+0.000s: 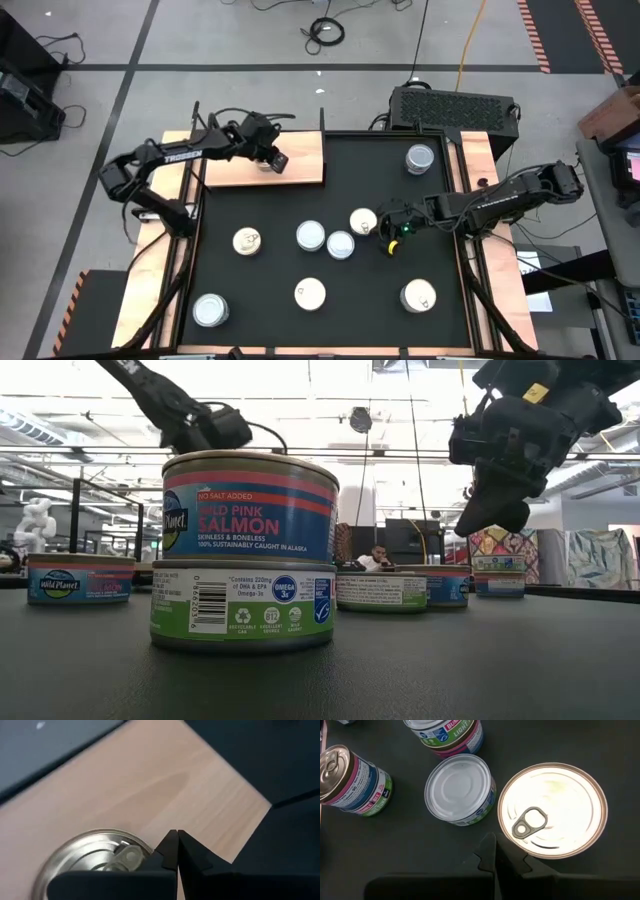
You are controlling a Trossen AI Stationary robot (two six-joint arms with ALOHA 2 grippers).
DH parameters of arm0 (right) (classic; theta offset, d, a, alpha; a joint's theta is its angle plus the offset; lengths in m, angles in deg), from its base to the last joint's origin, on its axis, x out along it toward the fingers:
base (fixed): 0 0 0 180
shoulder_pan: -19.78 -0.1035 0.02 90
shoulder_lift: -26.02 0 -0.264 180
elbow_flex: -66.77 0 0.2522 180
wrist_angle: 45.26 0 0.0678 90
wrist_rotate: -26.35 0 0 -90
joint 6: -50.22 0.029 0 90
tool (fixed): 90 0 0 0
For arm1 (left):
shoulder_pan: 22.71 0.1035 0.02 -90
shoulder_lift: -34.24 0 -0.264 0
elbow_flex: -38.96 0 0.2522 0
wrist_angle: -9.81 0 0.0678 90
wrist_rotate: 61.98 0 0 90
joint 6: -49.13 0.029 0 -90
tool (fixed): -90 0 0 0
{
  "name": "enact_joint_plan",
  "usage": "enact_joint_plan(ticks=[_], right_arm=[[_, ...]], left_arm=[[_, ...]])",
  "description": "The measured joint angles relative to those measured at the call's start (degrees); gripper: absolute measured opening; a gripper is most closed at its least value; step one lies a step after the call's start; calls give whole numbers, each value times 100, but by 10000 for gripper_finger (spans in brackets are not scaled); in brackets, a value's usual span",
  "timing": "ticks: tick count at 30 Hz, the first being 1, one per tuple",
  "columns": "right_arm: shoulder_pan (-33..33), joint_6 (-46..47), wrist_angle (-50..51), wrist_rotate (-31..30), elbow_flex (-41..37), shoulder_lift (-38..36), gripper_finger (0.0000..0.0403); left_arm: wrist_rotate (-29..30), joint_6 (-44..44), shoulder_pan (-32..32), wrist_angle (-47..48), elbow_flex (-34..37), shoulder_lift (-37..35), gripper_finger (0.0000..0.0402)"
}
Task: Stack canned seafood by type on shelf
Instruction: Put the blue and pink tuna can on the shelf
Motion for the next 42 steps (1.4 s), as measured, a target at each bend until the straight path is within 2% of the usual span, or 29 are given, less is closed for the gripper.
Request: enact_joint_plan(ticks=[8,15,34,42], right_arm=[[10,-143,6,1,0,0,0],[10,-153,51,0,0,0,0],[8,-151,96,2,0,0,0],[6,-151,101,2,0,1,0]], left_arm=[[140,30,-100,210,-272,482,2],[458,48,54,417,-383,487,1],[759,616,550,1524,-407,372,1],[1541,796,556,1923,-358,-12,1]])
